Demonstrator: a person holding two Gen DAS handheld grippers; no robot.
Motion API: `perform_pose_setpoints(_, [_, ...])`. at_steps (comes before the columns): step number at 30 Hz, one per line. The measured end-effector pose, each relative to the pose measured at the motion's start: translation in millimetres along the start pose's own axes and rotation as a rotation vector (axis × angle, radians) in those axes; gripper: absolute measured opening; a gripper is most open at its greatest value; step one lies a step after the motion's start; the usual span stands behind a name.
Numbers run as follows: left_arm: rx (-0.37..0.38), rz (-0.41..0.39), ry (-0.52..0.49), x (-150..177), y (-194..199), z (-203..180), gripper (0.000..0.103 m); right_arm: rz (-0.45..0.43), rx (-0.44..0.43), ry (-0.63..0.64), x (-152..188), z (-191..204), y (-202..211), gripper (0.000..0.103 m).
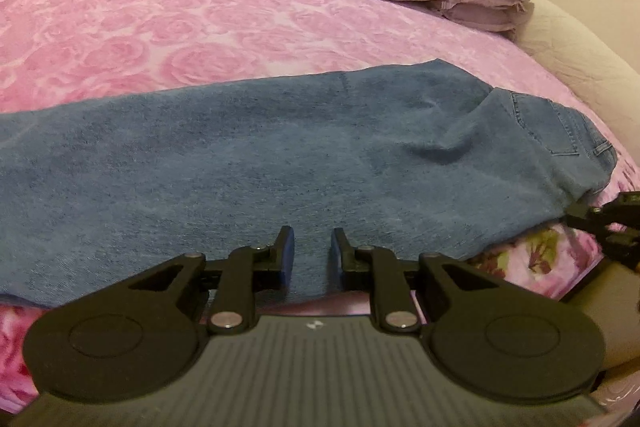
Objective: Fold clothes
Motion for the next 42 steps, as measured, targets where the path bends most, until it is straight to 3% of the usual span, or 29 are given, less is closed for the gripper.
perform_pose_setpoints(4, [0.057, -0.042, -0.043, -19, 2, -25, 0.015, -0.145, -0.047, 0.072, -18, 14, 32, 0.008])
perform_pose_setpoints(8, [0.124, -0.057, -0.127, -38, -14, -65, 0.016, -0.157, -0.03, 0.248, -11, 26, 24, 0.008])
perform_pose_setpoints(11, [0.134, -0.015, -0.181, -37, -39, -81, 0.016, -0.116, 0.129, 0.389, 0, -2, 3, 0.008])
perform_pose_setpoints(13, [0.117, 0.021, -0.209, -33, -49, -77, 0.016, -0.079, 0.168, 0.402, 6, -18, -4, 0.007])
perform_pose_setpoints(15, [0.106, 0.052, -0.225, -31, -53, -72, 0.016, -0.066, 0.147, 0.355, 5, -25, 8, 0.008])
perform_pose_setpoints(18, [0.08, 0.076, -0.247, -35, -52, -67, 0.014, -0.059, 0.214, 0.297, -8, -29, 17, 0.011])
perform_pose_setpoints(20, [0.1, 0.061, -0.247, -40, -49, -73, 0.015, -0.106, 0.175, 0.322, -15, -18, 26, 0.011])
perform_pose_setpoints(22, [0.131, 0.05, -0.241, -43, -48, -81, 0.015, -0.114, 0.049, 0.312, -14, -1, 30, 0.011])
perform_pose_setpoints(24, [0.156, 0.049, -0.234, -42, -52, -89, 0.015, -0.069, -0.018, 0.348, -2, 11, 19, 0.011])
perform_pose_setpoints(28, [0.107, 0.069, -0.216, -31, -58, -83, 0.017, -0.012, 0.113, 0.465, 18, -8, -28, 0.01])
perform_pose_setpoints(32, [0.05, 0.088, -0.171, -25, -43, -63, 0.016, 0.006, 0.141, 0.417, 17, 1, -21, 0.011])
perform_pose_setpoints(36, [0.043, 0.103, -0.135, -28, -29, -54, 0.017, -0.023, 0.149, 0.394, 10, 13, -11, 0.015])
perform_pose_setpoints(42, [-0.077, 0.155, -0.192, -32, -9, -66, 0.022, 0.014, 0.2, 0.478, 45, 41, 3, 0.016])
Point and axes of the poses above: each gripper's, at about its wrist camera, not at the fingertips, and y roughly against the way its jaws point, z to its left, x to its underside, the point moved 10 cm from there along -y, roughly the way its jaws point, and after that the axes turned 13 degrees about -y, right-handed, at the moved point
